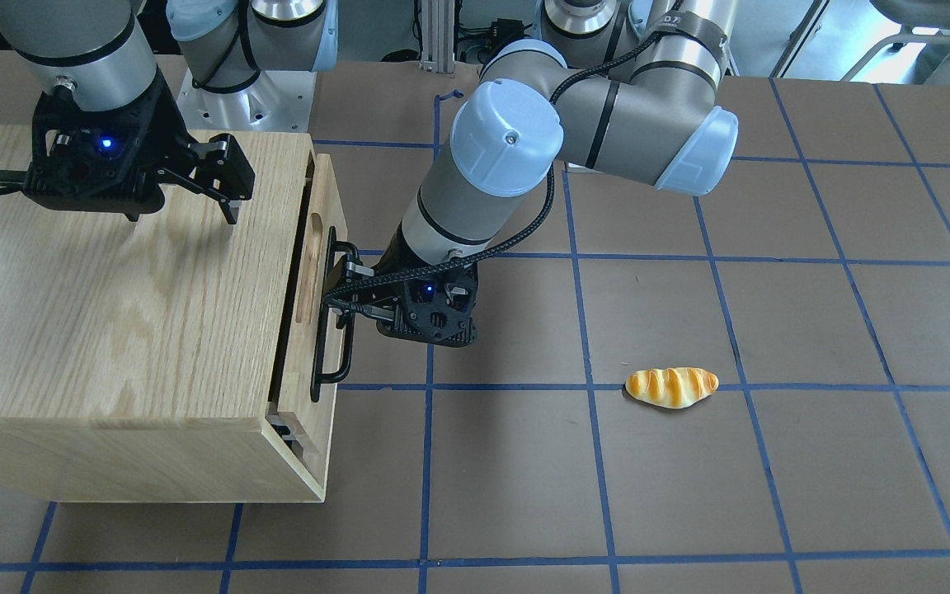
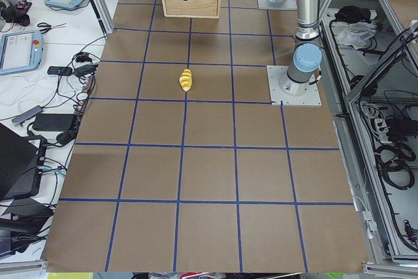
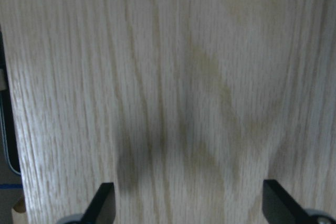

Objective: Open upper drawer
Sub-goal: 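Pull the drawer handle with the left gripper away from the cabinet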

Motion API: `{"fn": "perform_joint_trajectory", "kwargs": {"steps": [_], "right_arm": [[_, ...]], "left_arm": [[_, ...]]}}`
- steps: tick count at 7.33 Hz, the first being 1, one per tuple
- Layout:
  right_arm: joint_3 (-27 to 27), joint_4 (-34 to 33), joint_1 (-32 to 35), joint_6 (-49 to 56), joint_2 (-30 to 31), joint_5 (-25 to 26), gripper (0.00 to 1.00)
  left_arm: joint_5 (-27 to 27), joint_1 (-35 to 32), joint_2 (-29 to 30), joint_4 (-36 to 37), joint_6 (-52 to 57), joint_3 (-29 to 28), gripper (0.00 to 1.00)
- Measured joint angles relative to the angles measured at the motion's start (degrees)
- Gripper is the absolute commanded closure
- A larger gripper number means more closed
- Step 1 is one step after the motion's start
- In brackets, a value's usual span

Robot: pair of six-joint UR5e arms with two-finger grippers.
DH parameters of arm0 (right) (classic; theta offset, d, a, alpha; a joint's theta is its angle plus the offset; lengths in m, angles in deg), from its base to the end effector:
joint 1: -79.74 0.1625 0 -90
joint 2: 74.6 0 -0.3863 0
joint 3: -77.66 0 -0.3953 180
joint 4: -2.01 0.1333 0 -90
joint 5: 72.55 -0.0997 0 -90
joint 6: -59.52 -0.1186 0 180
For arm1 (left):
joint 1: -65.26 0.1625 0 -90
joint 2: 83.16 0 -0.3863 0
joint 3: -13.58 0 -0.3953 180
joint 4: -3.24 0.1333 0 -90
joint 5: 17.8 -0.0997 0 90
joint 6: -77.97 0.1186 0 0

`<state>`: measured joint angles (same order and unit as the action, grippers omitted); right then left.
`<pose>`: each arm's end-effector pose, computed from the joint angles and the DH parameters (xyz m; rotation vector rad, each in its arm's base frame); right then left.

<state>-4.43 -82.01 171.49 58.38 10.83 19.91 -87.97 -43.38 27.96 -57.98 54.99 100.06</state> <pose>0.1440 -0.5154 0.4476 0.0180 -3.0967 -0.0697 -0.3675 -0.5466 0.3132 0.0571 -2.7488 0.0808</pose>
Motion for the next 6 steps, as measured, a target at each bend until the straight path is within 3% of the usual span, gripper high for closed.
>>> {"fn": "perform_joint_trajectory", "kwargs": {"steps": [6], "right_arm": [[0.00,0.00,0.00,0.06,0.00,0.00,0.00]], "left_arm": [[-0.15,4.71,-2.40,-2.50,5.58,1.63,0.00]]}}
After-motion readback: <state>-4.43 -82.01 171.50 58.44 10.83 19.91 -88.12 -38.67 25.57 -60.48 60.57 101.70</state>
